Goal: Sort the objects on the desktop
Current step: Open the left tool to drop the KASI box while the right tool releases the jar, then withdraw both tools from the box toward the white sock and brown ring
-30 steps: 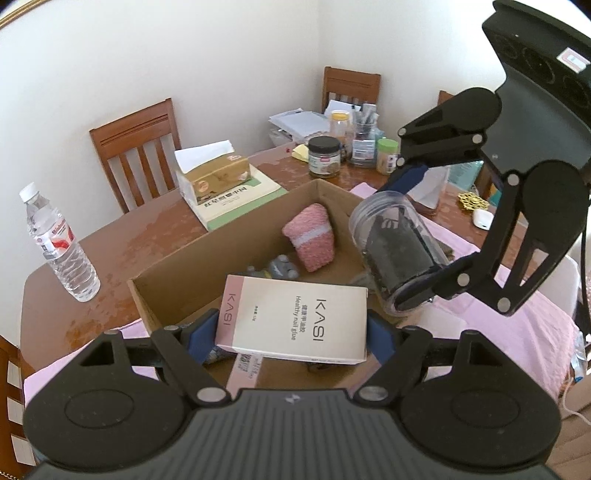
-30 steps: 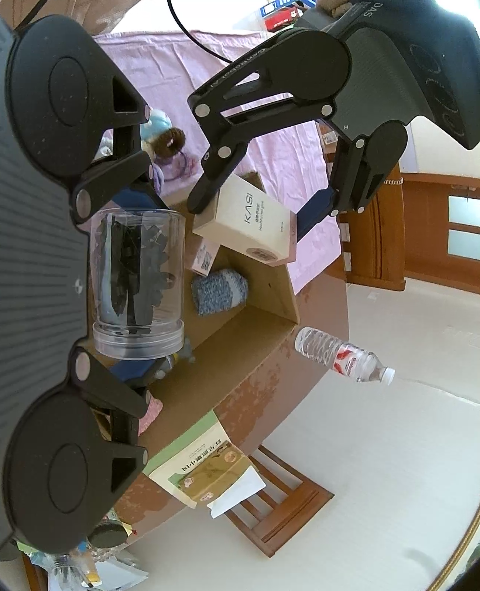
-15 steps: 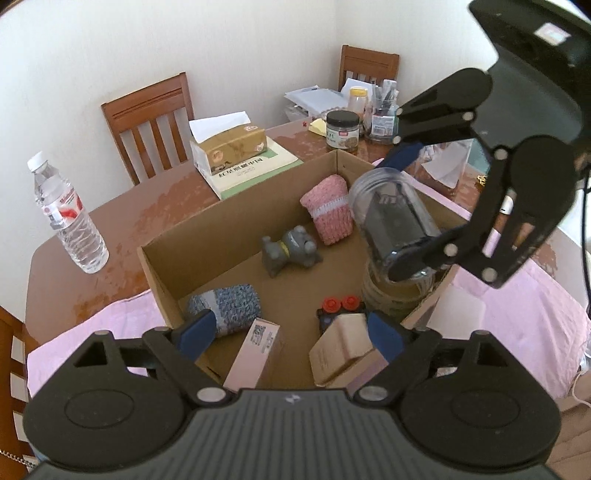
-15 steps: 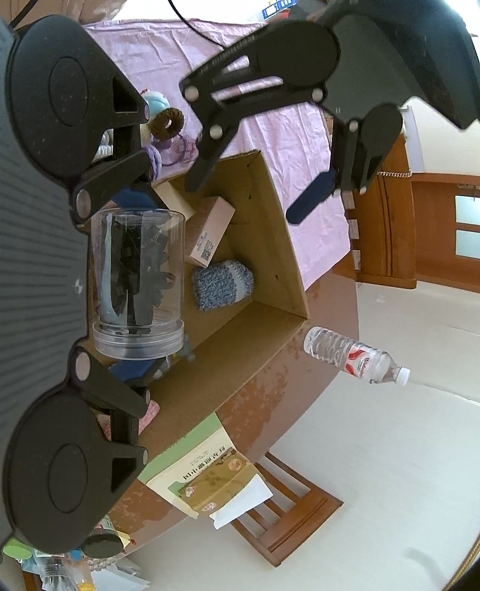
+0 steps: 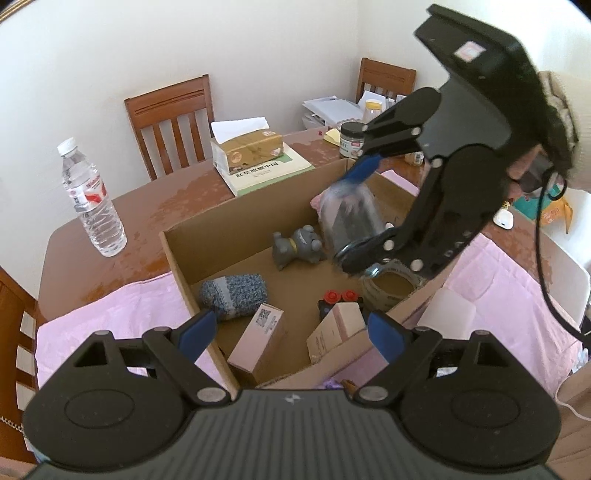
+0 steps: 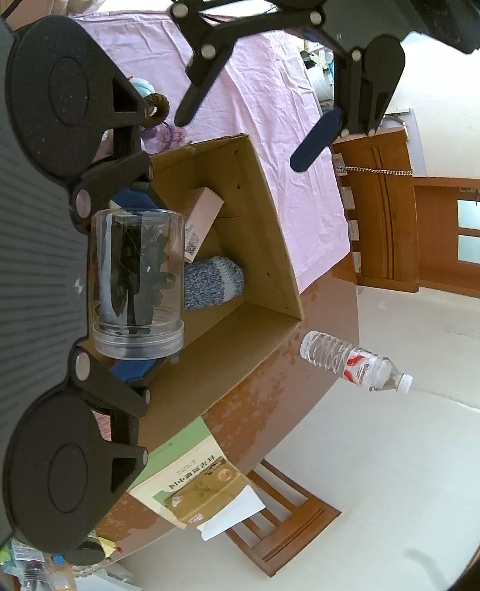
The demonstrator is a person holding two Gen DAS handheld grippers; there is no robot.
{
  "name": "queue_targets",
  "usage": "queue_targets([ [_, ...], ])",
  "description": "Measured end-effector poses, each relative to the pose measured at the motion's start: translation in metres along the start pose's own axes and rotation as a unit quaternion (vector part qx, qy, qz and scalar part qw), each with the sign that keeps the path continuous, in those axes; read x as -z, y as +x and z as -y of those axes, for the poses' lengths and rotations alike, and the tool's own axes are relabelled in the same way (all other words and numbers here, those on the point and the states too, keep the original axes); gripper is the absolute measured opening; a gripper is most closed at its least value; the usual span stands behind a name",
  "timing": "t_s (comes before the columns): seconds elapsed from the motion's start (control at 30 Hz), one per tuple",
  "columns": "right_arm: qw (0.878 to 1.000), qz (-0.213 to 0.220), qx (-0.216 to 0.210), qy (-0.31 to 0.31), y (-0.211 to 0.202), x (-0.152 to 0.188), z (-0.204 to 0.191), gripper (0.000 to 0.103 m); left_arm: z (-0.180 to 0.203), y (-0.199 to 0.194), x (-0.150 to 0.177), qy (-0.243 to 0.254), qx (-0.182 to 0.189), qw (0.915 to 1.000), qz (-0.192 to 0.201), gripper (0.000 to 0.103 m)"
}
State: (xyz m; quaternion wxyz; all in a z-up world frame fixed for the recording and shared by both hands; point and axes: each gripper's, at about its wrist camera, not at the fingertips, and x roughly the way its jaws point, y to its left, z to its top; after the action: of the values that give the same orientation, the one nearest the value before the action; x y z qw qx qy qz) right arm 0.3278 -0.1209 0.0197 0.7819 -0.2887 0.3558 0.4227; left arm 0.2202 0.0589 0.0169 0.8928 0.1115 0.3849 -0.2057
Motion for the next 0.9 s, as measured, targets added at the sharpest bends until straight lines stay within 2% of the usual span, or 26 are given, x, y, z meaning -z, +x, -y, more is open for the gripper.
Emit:
queue_targets([
  [0.13, 1.000, -0.006, 0.011, 0.000, 0.008, -0.006, -0.002, 0.090, 0.002, -0.003, 0.007, -0.008, -0.003, 0.9999, -0.006, 0.089],
  [0.63, 1.000, 0.000, 0.017, 0.010, -0.005, 0.005, -0.020, 0.090, 0.017, -0.018, 0.033, -0.021, -0.010, 0.9996, -0.015, 0.090],
  [0.9, 1.000, 0.006, 0.022, 0.022, -0.020, 0.017, -0.040, 0.092, 0.026, -0.023, 0.055, -0.029, -0.001, 0.9992, -0.028, 0.090],
])
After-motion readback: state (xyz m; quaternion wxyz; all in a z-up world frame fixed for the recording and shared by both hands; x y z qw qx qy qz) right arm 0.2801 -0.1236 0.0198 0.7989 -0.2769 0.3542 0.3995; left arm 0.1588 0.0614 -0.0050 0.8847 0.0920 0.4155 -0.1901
